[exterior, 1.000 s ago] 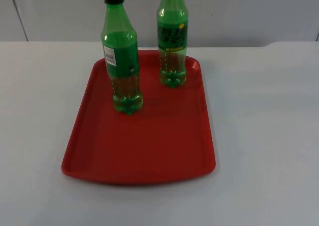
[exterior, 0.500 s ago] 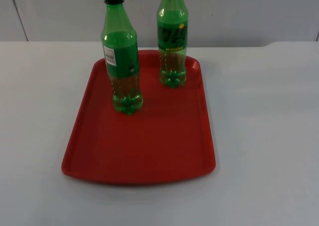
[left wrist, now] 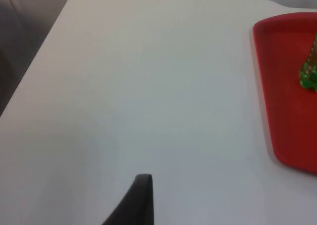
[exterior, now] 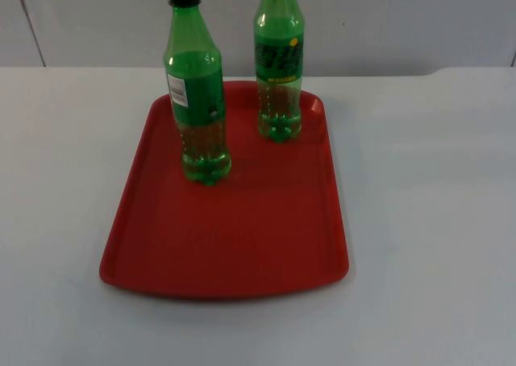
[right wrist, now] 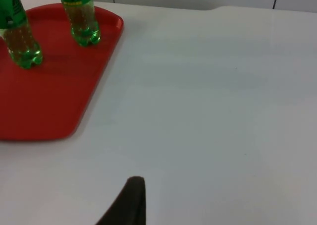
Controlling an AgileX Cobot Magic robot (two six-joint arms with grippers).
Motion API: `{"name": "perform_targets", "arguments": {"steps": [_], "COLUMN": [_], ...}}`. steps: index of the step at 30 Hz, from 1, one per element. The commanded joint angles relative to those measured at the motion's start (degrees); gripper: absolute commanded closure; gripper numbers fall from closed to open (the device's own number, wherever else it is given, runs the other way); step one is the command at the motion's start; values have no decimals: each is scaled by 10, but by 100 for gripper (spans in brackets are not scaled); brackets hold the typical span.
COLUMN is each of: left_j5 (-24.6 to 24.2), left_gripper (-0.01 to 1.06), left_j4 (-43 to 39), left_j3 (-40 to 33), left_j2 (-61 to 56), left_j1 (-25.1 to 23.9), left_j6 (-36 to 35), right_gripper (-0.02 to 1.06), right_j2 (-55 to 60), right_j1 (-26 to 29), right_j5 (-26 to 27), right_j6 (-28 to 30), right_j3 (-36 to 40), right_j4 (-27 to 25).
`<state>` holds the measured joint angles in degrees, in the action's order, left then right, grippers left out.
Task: Place the bottle upright on the tray.
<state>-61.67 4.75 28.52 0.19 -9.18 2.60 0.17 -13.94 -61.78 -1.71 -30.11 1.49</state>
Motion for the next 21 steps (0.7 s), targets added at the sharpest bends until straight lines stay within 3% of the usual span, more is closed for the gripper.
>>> {"name": "perform_targets", "arguments": {"steps": [1,17,21], "left_j5": [1,1,1], "left_gripper": [0,0,0], "left_j4": [2,2,2], "left_j3": [-2,-2,-2], "left_j2": [-2,-2,-2], "left_j1": [4,4,4], "left_j6": [1,1,1], "right_gripper": [-1,-1,-1], "right_j2": [-2,-2,-2], "right_j1": [0,4,40], "right_j5": [0,0,0], "right_j6": [-3,-4,-4], "right_j3": [5,5,5], "right_j4": [-7,-7,-6]}}
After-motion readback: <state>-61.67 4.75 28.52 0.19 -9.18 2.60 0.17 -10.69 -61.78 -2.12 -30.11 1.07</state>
